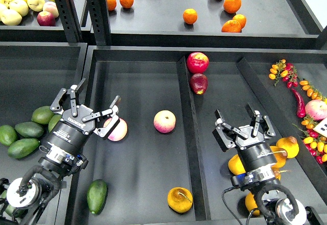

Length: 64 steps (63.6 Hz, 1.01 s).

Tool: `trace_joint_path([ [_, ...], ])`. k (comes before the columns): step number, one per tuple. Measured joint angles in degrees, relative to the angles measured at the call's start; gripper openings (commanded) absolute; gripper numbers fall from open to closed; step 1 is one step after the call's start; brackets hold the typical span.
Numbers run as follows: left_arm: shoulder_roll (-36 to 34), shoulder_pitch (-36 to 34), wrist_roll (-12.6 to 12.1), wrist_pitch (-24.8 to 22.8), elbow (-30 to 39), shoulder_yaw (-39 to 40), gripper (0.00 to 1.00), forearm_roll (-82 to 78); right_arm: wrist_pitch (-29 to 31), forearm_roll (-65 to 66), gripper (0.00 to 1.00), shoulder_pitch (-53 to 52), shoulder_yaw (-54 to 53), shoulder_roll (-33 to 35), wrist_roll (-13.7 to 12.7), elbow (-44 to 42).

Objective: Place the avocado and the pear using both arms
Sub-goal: 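Swing the left gripper over the pink apple toward the green avocado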

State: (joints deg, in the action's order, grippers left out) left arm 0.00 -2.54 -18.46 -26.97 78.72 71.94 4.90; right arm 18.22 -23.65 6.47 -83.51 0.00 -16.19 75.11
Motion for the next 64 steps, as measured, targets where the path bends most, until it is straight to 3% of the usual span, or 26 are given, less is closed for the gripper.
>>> trace_joint_path([
  [10,-4.9,-4.1,-7.1,0.2,-1.3,-2.2,0.99,-4.8,0.0,-0.1,1.00,-0.1,-1.9,0.0,0.0,0.0],
  [16,-10.0,-7.2,-9.0,0.4,-1.5,-4.3,1.00,-6.3,0.0,-0.1,1.00,-0.2,-3.2,0.0,0.0,0.0],
  [29,-21.5,-15.6,-9.5,1.0,-1.9,-12.1,0.99,-7.0,-0.8,-0.2,1.00,-1.0,-5.8,0.0,0.0,0.0],
  [42,-30.5,-28.2,-9.6,1.7,-2.4,-28.5,0.99,-8.9,-0.9,-0.3,1.00,-2.0,-6.7,0.0,0.0,0.1],
  [64,-32.8,-46.1,-9.5,1.5,-3.2,-53.0,0.99,-16.1,-1.1,-0.2,1.00,-3.5,-6.7,0.0,0.0,0.1],
])
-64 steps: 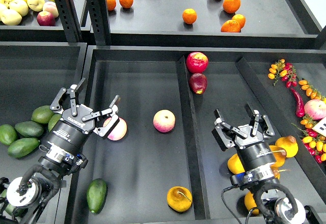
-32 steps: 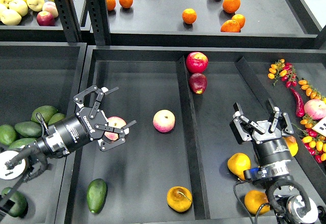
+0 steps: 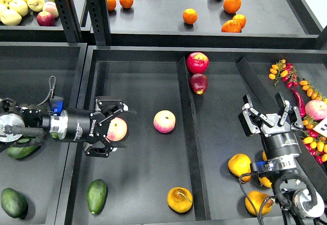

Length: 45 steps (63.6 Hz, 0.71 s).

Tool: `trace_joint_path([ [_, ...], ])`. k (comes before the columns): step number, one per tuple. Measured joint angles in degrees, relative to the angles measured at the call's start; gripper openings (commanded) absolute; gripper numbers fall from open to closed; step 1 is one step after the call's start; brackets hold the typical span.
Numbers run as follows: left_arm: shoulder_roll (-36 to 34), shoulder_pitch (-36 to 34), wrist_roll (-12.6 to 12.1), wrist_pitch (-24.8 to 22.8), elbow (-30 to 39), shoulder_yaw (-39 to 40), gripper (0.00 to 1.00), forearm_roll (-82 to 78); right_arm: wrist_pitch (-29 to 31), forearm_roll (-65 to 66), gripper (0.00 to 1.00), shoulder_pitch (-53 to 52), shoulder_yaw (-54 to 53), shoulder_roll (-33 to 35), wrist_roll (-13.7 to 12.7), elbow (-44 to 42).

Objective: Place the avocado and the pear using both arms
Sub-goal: 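Swing the left gripper over the pink apple toward the green avocado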

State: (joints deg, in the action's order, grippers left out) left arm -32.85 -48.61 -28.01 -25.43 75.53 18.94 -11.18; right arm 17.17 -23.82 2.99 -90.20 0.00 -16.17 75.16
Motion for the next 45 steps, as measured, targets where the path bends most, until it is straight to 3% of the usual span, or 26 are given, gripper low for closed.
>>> trace_joint_path([
  [17,0.6,-9.9,0.0,-0.1,-0.3,-14.1,0.99,-1.1,0.0,0.0,1.00,-0.3,-0.2,0.0,0.0,0.0],
  [27,2.1,-16.9,0.0,-0.2,-0.4,-26.5,0.99,-1.5,0.0,0.0,1.00,-0.4,-0.3,0.0,0.0,0.0],
  [45,8.6,-18.8,0.0,0.1,-3.9,-34.6,0.99,-1.5,0.1,0.0,1.00,-0.4,-0.3,0.0,0.0,0.0],
])
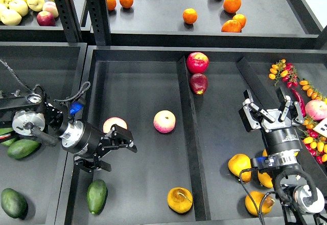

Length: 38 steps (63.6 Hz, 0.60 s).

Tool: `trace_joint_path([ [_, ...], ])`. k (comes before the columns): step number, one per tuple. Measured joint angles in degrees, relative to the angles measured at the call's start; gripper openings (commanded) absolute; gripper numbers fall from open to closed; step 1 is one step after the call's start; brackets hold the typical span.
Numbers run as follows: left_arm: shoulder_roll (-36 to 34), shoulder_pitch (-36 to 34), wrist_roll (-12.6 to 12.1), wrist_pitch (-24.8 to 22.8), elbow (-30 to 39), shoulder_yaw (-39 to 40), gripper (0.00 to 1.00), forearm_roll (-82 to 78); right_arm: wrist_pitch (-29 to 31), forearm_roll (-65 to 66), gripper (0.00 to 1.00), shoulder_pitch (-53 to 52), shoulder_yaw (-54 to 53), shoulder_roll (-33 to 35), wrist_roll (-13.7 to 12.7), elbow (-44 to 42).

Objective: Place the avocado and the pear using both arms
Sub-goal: 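Swing the left gripper over the pink apple toward the green avocado, then lower the open left gripper down onto the green avocado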

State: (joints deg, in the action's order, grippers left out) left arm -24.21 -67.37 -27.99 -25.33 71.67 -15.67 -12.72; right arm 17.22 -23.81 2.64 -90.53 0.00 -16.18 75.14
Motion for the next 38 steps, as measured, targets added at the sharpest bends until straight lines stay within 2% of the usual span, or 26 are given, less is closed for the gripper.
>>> trace_joint_path([
  [17,5.9,-1.0,0.0,0.2,-4.1,-4.0,0.99,-0.1,0.1,-0.1,1.00,0.1,-0.2,0.0,0.0,0.0],
  [22,7.0,-2.5,0.0,0.7,-4.8,-7.4,0.99,-0.1,0.2,-0.1,1.00,0.2,-0.2,0.0,0.0,0.0],
  [38,7.2,-3.6,0.0,1.3,-4.9,-12.2,0.99,0.1,0.5,-0.1,1.00,0.4,-0.2,0.0,0.0,0.1],
])
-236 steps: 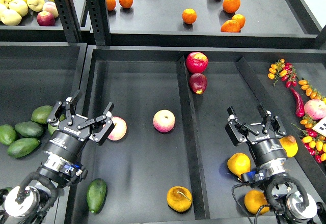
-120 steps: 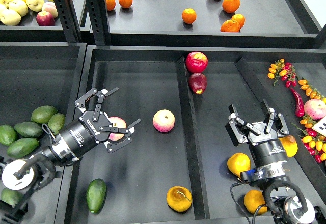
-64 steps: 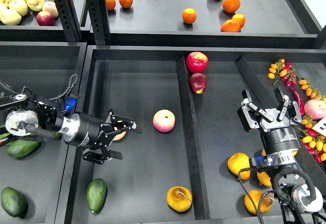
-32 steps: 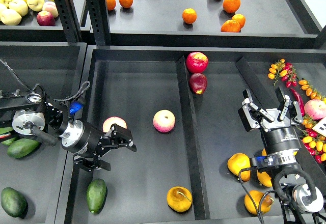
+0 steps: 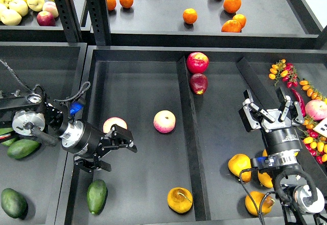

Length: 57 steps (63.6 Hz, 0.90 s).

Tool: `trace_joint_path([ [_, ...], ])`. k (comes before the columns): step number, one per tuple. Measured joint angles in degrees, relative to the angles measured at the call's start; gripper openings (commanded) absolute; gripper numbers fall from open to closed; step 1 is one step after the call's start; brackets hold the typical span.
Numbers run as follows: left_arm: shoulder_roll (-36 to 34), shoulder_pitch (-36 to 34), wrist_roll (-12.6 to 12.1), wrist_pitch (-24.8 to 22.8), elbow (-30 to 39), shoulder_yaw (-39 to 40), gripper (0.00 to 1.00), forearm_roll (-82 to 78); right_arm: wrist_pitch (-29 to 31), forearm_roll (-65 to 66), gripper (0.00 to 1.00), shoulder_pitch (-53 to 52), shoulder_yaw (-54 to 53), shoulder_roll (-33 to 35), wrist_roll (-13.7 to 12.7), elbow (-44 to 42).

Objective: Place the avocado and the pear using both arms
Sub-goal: 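Lower the open left gripper down onto the green avocado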

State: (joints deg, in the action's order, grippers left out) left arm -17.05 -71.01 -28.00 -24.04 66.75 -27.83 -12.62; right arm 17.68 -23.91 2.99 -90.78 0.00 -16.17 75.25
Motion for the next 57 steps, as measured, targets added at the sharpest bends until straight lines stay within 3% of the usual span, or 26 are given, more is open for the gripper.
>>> trace_joint_path([
  [57,4.9,1.8,0.0,-0.1,-7.9,-4.0,0.99,0.4,0.5,0.0,1.00,0.2,-1.3,0.0,0.0,0.1],
])
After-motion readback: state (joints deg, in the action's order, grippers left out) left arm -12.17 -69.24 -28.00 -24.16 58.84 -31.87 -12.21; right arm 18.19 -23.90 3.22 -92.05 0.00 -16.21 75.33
